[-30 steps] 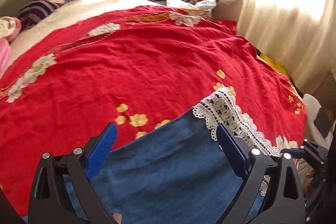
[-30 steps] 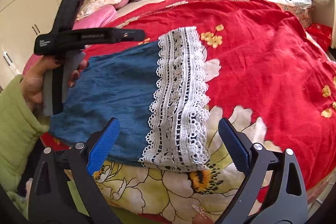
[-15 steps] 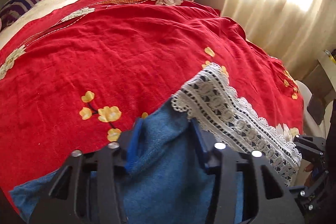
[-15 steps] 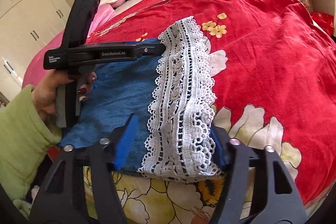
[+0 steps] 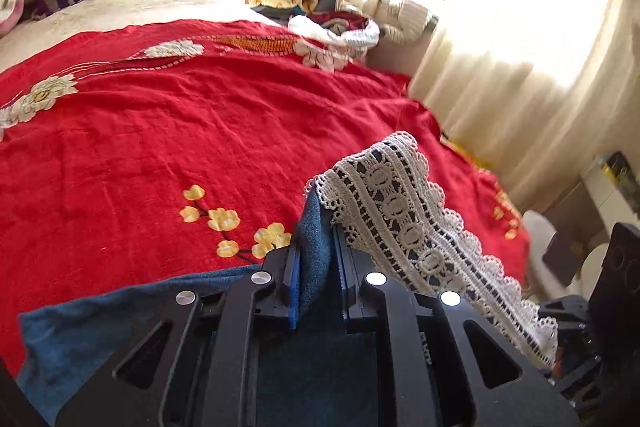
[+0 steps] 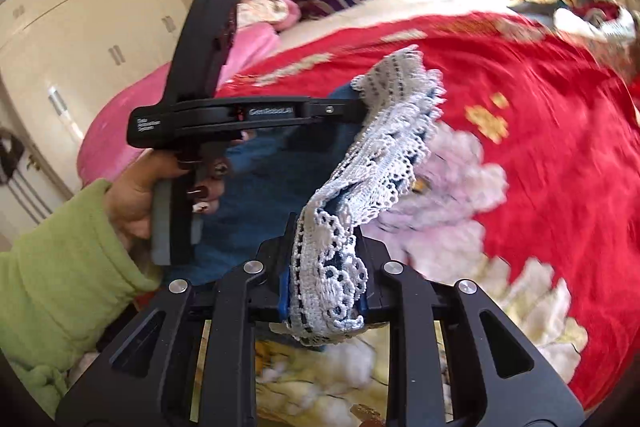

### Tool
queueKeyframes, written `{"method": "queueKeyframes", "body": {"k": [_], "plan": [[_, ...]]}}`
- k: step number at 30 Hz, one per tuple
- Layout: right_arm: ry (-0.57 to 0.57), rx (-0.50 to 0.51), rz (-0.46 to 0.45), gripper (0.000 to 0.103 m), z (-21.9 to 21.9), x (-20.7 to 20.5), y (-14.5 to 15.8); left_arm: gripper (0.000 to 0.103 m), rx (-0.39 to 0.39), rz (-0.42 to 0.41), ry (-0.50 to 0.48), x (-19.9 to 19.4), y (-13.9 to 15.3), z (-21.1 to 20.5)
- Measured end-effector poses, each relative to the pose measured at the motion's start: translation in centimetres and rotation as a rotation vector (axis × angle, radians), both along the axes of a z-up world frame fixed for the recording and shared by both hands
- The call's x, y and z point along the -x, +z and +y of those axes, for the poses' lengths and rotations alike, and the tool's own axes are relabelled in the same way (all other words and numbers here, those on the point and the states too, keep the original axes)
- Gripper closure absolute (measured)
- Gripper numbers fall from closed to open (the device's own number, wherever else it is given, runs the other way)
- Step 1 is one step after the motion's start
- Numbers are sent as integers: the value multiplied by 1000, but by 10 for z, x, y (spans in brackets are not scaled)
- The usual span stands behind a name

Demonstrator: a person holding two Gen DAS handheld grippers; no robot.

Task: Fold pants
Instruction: 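Lift the lace hem with the right tool and fold it over the pants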

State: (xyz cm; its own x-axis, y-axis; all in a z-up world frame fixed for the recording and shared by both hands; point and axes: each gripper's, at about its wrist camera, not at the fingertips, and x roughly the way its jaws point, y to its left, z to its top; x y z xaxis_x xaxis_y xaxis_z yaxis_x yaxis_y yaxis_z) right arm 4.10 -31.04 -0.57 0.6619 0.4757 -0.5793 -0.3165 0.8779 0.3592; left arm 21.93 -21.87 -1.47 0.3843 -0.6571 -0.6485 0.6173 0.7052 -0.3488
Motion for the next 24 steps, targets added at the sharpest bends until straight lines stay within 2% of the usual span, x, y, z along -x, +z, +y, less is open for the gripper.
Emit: {"method": "queueKeyframes", "body": {"k": [5, 10, 12, 14, 17, 19, 22, 24], "plan": [[96, 48, -44, 87, 42, -3, 16, 90, 60, -1, 57, 4, 9, 38], [187, 101, -40, 87, 90, -14, 12, 89, 67, 41, 141, 3, -7, 81], [222, 126, -21, 87, 110, -19, 8, 82, 94, 67, 195, 3, -12, 104], [258, 155, -22, 87, 128, -19, 7, 58, 145, 92, 245, 4, -12, 132], [318, 204, -37, 87, 154, -15, 8, 55, 222, 74, 324, 16, -1, 179], [365, 251, -53, 87, 175, -10, 6, 47, 243, 66, 381, 24, 4, 205], [425, 304, -53, 87, 201, -7, -1, 46, 253, 54, 451, 36, 5, 236], [445, 342, -46, 82, 213, -6, -9, 42, 268, 72, 489, 41, -1, 250]]}}
